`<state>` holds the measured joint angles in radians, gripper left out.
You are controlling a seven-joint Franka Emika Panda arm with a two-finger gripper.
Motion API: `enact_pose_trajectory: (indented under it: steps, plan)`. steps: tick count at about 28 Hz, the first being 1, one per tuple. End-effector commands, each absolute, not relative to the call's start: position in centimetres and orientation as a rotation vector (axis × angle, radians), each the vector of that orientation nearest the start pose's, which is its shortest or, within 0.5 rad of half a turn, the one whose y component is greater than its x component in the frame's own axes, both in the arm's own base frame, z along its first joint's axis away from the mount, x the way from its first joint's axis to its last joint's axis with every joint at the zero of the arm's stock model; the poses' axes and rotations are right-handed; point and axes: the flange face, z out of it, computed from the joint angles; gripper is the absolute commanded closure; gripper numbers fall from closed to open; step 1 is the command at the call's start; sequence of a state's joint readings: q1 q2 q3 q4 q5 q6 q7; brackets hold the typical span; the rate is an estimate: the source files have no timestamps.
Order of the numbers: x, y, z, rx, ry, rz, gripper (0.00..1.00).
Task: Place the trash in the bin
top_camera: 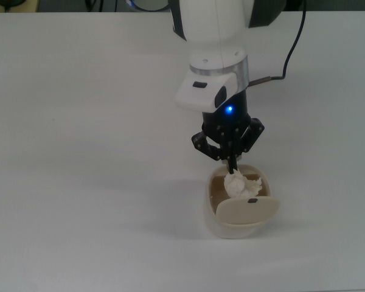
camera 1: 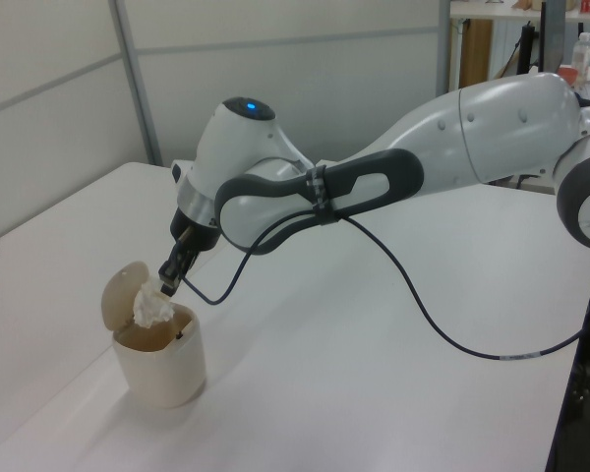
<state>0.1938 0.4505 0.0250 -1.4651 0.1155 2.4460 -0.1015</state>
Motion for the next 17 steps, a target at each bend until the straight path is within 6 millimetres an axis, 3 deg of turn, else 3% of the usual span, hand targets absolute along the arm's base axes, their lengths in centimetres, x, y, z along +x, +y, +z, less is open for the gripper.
enact_pose_trajectory:
  steps: [1, 8, 17]
  plan:
    - [71.3, 15.9, 48.3, -2.877, -0.336, -0.791, 0.0]
    - [71.1, 14.3, 49.0, -2.895, -0.304, -0.766, 0.0]
    - [69.2, 7.6, 52.6, -2.969, -0.201, -0.579, 0.0]
